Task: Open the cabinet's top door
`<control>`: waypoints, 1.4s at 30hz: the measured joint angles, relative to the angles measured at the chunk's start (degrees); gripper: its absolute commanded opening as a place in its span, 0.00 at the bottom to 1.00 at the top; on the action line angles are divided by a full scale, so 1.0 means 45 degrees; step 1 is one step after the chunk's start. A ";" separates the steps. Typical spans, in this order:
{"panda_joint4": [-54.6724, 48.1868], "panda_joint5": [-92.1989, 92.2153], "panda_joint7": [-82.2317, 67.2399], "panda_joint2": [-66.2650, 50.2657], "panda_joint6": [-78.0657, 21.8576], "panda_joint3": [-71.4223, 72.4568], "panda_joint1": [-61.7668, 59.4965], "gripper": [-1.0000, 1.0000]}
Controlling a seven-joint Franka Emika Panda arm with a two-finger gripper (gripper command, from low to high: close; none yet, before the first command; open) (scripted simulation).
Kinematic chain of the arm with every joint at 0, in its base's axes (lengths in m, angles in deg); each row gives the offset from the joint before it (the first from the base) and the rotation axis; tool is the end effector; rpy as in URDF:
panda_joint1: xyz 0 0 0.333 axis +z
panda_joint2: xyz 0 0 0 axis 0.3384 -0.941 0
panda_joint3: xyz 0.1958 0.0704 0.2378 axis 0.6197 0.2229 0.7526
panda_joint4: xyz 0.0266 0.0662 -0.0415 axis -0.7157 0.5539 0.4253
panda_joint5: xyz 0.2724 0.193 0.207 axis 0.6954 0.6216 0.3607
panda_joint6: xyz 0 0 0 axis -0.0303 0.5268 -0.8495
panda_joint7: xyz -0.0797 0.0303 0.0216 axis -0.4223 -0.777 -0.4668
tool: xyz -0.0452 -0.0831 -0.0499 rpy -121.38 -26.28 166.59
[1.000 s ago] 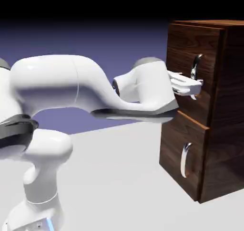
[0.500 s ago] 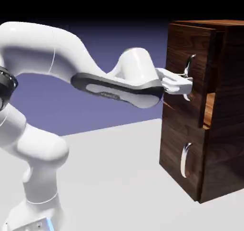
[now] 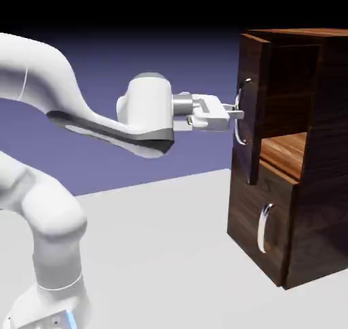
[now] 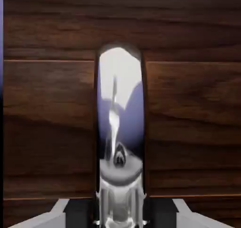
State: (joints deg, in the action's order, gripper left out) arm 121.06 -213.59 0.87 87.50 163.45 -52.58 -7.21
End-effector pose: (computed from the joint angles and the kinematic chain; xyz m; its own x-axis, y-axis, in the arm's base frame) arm 0.3527 0.0023 0.5220 0.2925 0.6430 -0.7077 0.2918 0.6448 0.7065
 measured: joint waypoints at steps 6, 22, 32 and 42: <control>0.0835 0.3326 -0.1368 0.0738 -0.2103 0.2066 -0.0305 0.00; -0.0708 1.1348 -0.2358 -0.1088 -1.0374 0.8391 -0.0117 0.00; -0.4280 1.3775 -0.1439 -0.4764 -1.5909 1.1855 -0.1490 0.00; -0.8175 1.4152 0.0265 -0.9272 -2.1311 1.4172 -0.2278 0.00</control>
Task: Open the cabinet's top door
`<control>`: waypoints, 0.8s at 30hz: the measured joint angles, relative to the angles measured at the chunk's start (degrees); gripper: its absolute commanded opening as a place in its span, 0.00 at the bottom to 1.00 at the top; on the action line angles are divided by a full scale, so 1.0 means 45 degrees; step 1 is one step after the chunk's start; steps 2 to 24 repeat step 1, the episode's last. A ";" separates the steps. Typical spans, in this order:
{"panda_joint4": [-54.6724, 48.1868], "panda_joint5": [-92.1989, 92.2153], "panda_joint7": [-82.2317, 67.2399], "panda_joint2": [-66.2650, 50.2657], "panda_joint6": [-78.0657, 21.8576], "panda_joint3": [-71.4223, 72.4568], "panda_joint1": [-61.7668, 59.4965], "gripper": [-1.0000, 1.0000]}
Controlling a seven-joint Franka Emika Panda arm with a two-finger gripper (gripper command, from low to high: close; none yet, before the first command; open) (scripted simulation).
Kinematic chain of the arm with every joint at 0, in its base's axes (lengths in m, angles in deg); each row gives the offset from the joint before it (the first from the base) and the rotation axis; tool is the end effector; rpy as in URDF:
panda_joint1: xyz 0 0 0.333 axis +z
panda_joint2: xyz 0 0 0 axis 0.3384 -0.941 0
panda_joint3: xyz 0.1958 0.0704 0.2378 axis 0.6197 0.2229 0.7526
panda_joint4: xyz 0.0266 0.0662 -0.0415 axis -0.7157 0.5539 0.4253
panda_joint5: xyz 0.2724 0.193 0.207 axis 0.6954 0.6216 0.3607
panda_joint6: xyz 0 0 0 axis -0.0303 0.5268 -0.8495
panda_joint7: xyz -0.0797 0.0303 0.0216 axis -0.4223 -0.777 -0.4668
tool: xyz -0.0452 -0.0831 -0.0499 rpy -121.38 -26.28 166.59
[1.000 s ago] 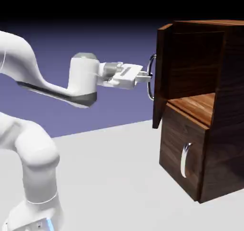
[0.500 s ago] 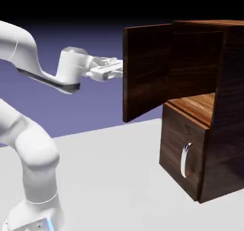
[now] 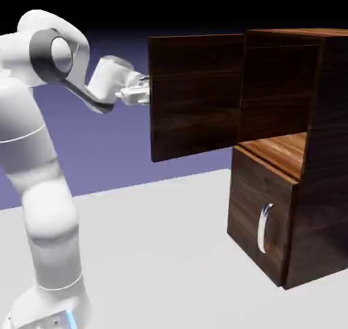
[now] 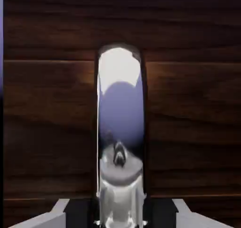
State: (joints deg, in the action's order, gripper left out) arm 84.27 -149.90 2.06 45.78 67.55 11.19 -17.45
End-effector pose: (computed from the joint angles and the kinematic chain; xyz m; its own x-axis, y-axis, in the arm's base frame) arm 0.3386 0.2724 0.5221 0.7044 0.0673 -0.7066 0.7035 0.0665 0.7076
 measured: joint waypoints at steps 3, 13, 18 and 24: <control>-0.0372 -0.0026 0.0200 -0.0461 -0.0506 0.0101 0.0061 0.00; -0.0372 -0.0026 0.0200 -0.0461 -0.0506 0.0101 0.0061 0.00; -0.0372 -0.0026 0.0200 -0.0461 -0.0506 0.0101 0.0061 0.00; -0.0372 -0.0026 0.0200 -0.0461 -0.0506 0.0101 0.0061 0.00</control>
